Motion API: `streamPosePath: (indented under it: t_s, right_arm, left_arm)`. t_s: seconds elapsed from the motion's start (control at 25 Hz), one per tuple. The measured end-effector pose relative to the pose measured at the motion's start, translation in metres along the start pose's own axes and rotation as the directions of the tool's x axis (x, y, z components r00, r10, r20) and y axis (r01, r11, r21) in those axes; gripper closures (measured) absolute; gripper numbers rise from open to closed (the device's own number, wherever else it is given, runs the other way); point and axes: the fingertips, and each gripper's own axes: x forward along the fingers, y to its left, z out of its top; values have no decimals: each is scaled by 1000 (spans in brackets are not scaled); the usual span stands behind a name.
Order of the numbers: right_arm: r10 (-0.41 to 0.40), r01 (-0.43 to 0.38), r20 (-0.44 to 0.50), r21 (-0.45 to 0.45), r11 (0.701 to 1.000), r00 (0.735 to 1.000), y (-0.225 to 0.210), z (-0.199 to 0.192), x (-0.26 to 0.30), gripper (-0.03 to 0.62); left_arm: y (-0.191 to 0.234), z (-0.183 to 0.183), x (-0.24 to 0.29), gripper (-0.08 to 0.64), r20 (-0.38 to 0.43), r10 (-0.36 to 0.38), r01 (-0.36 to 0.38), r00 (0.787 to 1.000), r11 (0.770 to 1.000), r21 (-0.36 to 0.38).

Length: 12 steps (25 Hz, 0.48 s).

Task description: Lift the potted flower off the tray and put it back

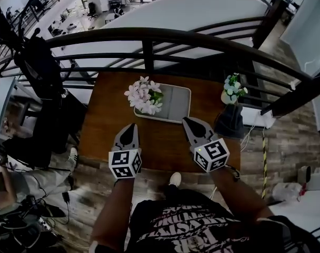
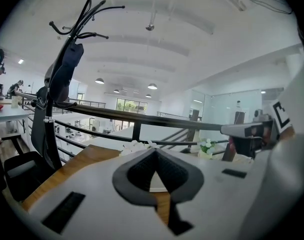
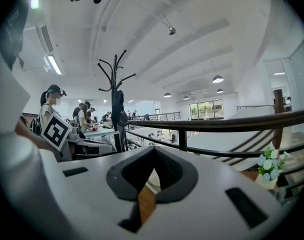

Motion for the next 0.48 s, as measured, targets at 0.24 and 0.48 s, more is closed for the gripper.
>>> streamPosePath:
  t_s: [0.24,0.48]
  right_arm:
    - [48,-48,15,22,999,999,-17,6,15,601]
    - [68,-68,11,48,997,998,-32,0,25,601]
  left_arm:
    - [5,6,8,561,-11,68,-68,998,998,12]
    - [13,-15,12,561,-66,113,-111,991,993,31]
